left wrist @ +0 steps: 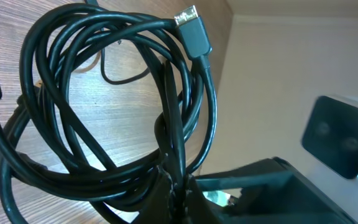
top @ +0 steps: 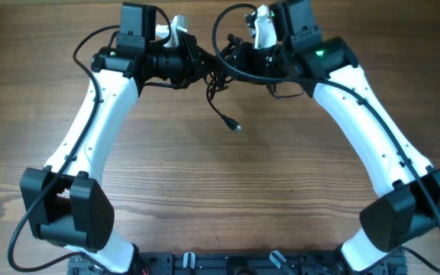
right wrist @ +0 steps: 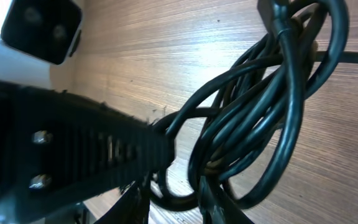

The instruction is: Untangle cables

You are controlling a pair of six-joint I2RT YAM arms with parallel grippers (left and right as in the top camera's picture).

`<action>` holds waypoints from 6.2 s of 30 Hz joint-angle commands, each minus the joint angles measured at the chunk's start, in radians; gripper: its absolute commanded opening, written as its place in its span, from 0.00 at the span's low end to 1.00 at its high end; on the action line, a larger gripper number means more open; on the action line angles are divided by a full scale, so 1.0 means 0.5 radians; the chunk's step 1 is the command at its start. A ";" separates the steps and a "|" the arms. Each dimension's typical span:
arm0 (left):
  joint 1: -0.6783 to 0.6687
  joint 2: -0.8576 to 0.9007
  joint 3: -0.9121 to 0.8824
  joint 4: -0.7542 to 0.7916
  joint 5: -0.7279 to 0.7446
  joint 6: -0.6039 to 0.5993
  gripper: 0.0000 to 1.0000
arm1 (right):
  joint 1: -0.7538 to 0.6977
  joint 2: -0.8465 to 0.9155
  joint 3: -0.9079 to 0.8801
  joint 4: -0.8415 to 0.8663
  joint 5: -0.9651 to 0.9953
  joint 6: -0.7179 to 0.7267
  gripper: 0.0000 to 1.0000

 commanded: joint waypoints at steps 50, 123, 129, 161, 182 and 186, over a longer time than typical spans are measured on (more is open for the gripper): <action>0.001 -0.047 0.023 0.153 0.242 0.048 0.04 | 0.068 0.316 0.030 0.589 -0.173 -0.137 0.04; -0.214 0.161 0.019 -0.113 -0.803 0.954 0.04 | -0.736 -0.514 0.064 0.383 -0.448 0.192 0.04; -0.215 0.161 0.019 -0.146 -0.825 0.909 0.04 | -0.776 -0.500 0.063 0.245 -0.351 0.083 0.04; 0.006 0.159 0.020 0.064 0.280 0.093 0.04 | 0.047 0.130 -0.002 0.134 0.270 -0.610 0.51; 0.006 0.159 0.019 -0.315 -0.301 1.136 0.04 | -0.391 -0.317 0.104 0.175 -0.337 -0.295 0.04; 0.006 0.159 0.019 -0.320 -0.437 1.317 0.04 | -0.608 -0.346 0.104 0.169 -0.571 -0.237 0.04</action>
